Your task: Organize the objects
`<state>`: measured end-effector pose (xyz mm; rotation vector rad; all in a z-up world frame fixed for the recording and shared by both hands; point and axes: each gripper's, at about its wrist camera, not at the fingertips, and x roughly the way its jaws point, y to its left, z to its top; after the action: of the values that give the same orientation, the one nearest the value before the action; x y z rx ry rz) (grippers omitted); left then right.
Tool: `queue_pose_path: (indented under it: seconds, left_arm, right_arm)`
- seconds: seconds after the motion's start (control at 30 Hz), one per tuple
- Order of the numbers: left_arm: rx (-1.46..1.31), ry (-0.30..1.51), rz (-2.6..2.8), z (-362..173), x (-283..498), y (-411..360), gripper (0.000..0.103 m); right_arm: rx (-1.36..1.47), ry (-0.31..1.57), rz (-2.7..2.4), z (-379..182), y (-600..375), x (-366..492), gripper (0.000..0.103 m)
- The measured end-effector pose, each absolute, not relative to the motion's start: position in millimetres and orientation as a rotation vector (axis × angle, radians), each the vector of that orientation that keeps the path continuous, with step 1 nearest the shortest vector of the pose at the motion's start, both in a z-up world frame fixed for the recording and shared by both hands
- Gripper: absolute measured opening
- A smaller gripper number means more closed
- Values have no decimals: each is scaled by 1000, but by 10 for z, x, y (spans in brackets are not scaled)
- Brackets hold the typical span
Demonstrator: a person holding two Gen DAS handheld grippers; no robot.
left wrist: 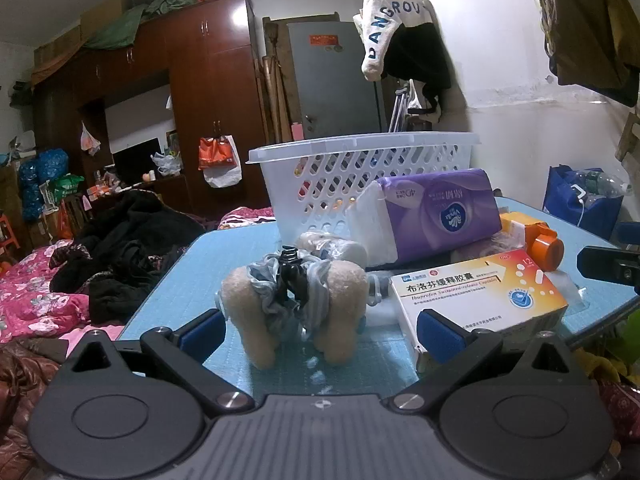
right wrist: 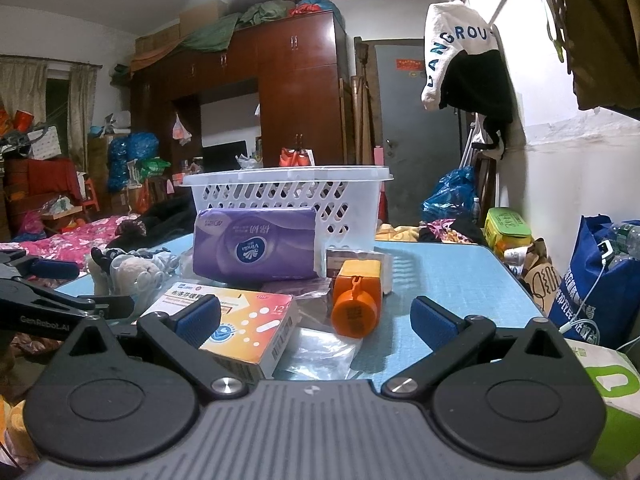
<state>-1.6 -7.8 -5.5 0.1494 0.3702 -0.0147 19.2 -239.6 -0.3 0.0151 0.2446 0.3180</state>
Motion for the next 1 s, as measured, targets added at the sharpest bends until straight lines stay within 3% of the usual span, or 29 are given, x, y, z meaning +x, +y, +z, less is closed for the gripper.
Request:
queue_pose_path:
  seconds: [1.0]
  left_arm:
    - [150, 369, -26, -78, -10, -106, 103]
  right_arm:
    - [16, 249, 326, -32, -2373, 209, 103]
